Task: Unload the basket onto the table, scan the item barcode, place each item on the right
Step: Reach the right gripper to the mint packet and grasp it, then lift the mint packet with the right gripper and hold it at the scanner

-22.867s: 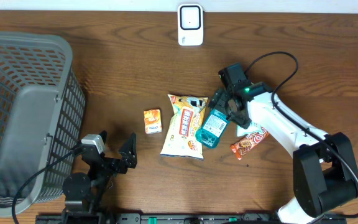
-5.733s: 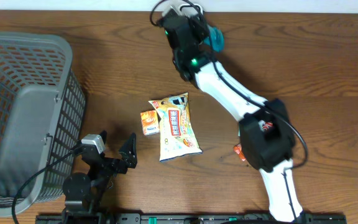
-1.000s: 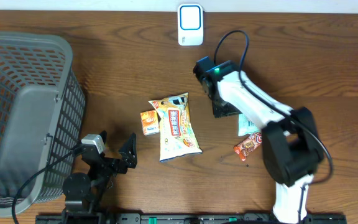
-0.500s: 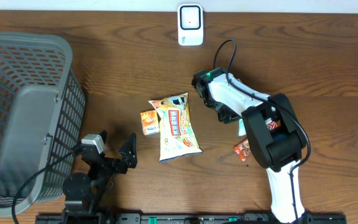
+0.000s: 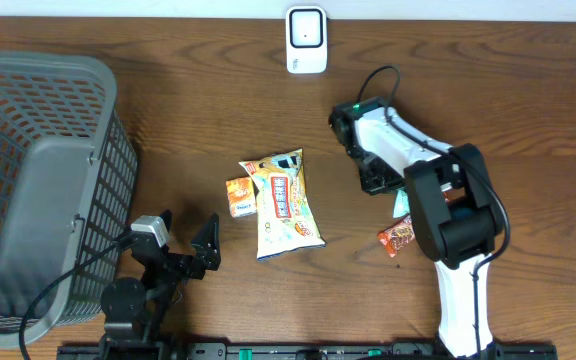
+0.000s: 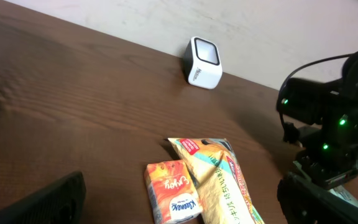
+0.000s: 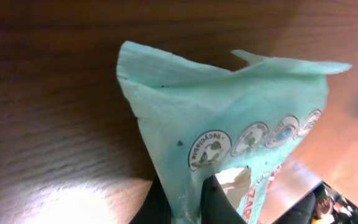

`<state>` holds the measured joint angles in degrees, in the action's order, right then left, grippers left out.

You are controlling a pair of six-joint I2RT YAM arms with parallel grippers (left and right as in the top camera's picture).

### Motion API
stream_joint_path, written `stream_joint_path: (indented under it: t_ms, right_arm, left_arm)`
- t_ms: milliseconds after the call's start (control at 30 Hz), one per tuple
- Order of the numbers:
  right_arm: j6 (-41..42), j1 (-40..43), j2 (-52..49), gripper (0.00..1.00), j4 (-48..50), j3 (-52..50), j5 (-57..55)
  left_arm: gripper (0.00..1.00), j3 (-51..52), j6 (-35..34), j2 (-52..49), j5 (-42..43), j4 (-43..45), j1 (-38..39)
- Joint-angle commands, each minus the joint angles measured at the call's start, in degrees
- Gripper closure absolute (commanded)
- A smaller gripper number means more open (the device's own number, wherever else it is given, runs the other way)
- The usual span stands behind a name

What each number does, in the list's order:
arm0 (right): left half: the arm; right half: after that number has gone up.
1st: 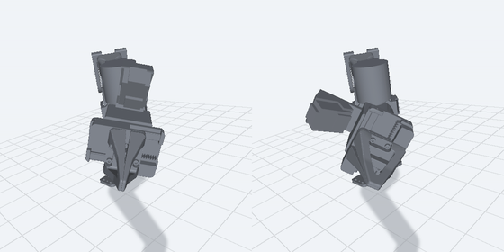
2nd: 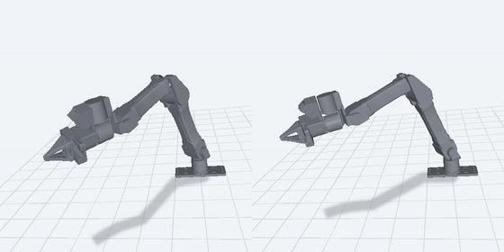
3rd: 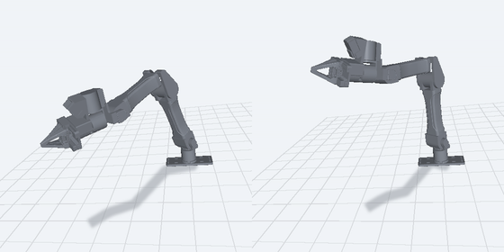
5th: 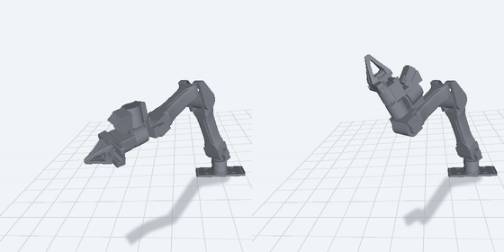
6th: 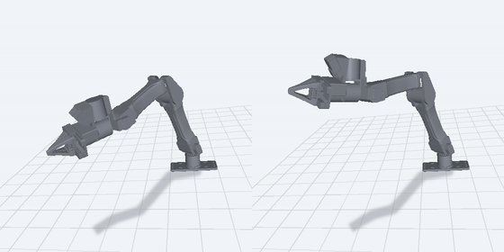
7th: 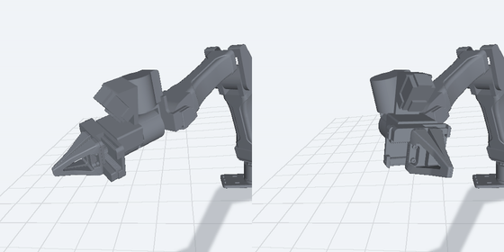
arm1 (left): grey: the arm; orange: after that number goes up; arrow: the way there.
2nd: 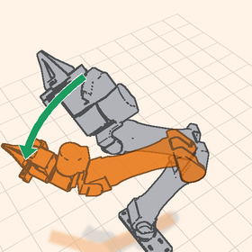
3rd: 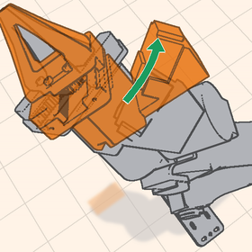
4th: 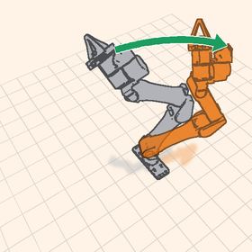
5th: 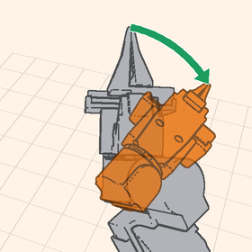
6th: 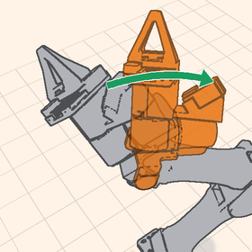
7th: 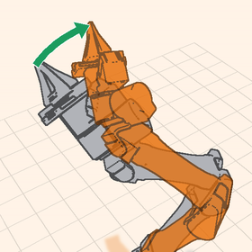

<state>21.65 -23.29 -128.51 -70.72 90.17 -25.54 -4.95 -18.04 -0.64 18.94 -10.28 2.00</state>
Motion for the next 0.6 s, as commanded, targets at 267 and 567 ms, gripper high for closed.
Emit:
stream_joint_path:
  t_ms: [267, 567]
  right_arm:
    - [-41.6, 2.2, 10.7, 0.99, -1.0, 0.3, 71.7]
    - [-70.1, 6.1, 11.2, 0.99, -10.3, -1.1, 94.0]
  left_arm:
    - [0.02, 0.8, -0.3, -0.1, -0.3, -0.4, 0.1]
    - [0.02, 0.8, -0.3, -0.1, -0.3, -0.4, 0.1]
